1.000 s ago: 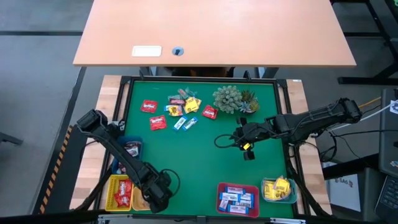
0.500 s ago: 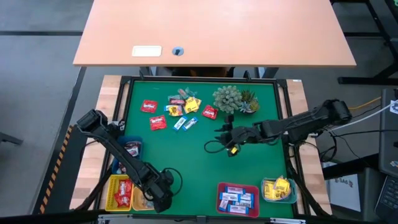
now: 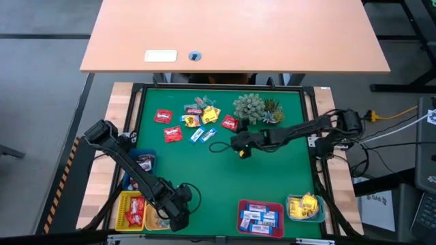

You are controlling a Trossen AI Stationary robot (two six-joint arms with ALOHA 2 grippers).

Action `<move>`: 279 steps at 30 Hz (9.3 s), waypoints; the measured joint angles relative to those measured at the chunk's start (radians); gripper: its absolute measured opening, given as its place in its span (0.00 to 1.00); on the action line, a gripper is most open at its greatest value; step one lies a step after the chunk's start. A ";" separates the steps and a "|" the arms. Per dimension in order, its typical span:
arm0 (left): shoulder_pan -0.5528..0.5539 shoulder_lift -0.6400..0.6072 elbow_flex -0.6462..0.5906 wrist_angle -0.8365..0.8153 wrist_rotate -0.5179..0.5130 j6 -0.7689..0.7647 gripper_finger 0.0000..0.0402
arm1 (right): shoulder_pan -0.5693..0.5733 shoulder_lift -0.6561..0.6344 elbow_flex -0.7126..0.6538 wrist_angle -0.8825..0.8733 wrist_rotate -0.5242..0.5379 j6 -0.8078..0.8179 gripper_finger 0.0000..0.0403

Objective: Sort candy
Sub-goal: Put the red candy into the yellow bin

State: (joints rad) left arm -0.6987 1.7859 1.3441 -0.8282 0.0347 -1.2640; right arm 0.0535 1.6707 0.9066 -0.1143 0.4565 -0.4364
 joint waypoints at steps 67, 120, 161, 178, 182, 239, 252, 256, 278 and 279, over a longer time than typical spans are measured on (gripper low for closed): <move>0.000 -0.001 0.000 0.022 -0.033 0.017 0.39 | -0.192 0.242 0.001 0.223 0.009 -0.037 0.21; 0.053 -0.001 0.000 0.283 -0.786 0.510 0.39 | 0.204 0.196 0.478 -0.255 -0.441 0.351 0.00; 0.147 -0.001 0.000 0.207 -0.590 0.560 0.11 | 0.215 0.195 0.488 -0.223 -0.626 0.411 0.00; 0.146 -0.001 0.000 0.208 -0.590 0.560 0.00 | 0.215 0.195 0.488 -0.224 -0.626 0.412 0.00; 0.146 -0.001 0.000 0.208 -0.590 0.560 0.00 | 0.215 0.195 0.488 -0.224 -0.626 0.412 0.06; -0.286 -0.298 0.000 -0.441 0.273 -0.696 0.00 | 0.215 0.007 0.488 -0.497 -0.625 0.405 0.39; -0.285 -0.298 0.000 -0.436 -0.127 -0.724 0.29 | 0.215 0.007 0.488 -0.493 -0.625 0.405 0.39; -0.252 -0.298 0.000 -0.435 -0.481 -0.692 0.36 | 0.215 0.008 0.488 -0.493 -0.625 0.402 0.39; 0.436 -0.297 0.000 -0.445 -0.596 0.066 0.40 | 0.215 0.008 0.488 -0.400 -0.625 0.351 0.39; 0.466 -0.297 0.000 -0.448 -0.593 0.087 0.40 | 0.215 0.008 0.488 -0.400 -0.625 0.351 0.39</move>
State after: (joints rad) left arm -0.2323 1.4887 1.3443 -1.2766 -0.5581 -1.1774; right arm 0.2680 1.6791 1.3941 -0.5140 -0.1688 -0.0856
